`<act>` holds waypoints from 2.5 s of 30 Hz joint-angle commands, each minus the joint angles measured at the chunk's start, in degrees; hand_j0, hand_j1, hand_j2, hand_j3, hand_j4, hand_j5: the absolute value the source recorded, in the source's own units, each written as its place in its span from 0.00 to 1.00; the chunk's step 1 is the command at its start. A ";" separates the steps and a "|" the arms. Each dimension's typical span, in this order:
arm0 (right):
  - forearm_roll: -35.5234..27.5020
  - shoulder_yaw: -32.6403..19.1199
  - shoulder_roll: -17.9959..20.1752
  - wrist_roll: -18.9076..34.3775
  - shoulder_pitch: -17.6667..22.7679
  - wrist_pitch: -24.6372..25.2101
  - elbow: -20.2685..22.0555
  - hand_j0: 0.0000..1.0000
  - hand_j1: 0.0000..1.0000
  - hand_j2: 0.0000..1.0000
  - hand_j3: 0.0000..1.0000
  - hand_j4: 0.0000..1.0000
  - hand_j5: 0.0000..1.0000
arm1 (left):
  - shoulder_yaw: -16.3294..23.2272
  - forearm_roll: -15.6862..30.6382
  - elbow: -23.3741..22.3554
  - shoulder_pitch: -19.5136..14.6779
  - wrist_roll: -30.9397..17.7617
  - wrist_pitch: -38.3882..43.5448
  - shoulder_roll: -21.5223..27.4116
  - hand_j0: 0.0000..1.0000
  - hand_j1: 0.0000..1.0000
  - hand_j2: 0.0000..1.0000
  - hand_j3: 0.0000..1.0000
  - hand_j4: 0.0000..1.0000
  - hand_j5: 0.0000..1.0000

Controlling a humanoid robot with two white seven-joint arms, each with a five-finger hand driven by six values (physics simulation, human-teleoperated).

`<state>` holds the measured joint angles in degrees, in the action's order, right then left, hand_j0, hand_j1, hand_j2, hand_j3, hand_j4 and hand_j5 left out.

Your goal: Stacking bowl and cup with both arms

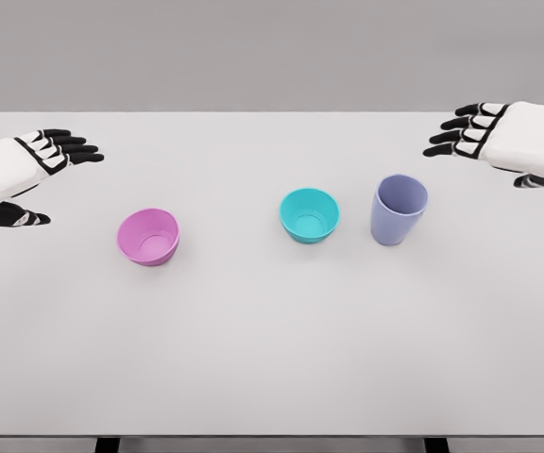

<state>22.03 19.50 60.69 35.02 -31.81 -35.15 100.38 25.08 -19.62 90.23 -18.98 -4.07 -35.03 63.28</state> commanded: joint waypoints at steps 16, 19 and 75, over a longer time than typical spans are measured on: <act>-2.17 -9.74 -5.06 -0.02 0.09 0.15 -1.06 1.00 1.00 1.00 1.00 1.00 1.00 | -2.06 9.34 0.74 -0.61 -23.87 0.03 -0.27 1.00 1.00 1.00 1.00 1.00 1.00; -2.17 -10.36 -4.88 -0.02 -1.67 0.15 -1.24 1.00 1.00 1.00 1.00 1.00 1.00 | -1.97 13.11 1.09 -4.92 -30.93 0.03 -0.79 1.00 1.00 1.00 1.00 1.00 1.00; -2.17 -3.59 -6.81 -0.02 -1.32 0.15 -2.47 1.00 1.00 1.00 1.00 1.00 1.00 | 29.23 8.99 10.41 -24.79 -30.93 36.87 -10.55 1.00 1.00 1.00 1.00 1.00 1.00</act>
<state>20.12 15.93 53.82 35.03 -33.13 -35.17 97.91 54.10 -10.58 100.76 -43.77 -35.02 1.85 52.75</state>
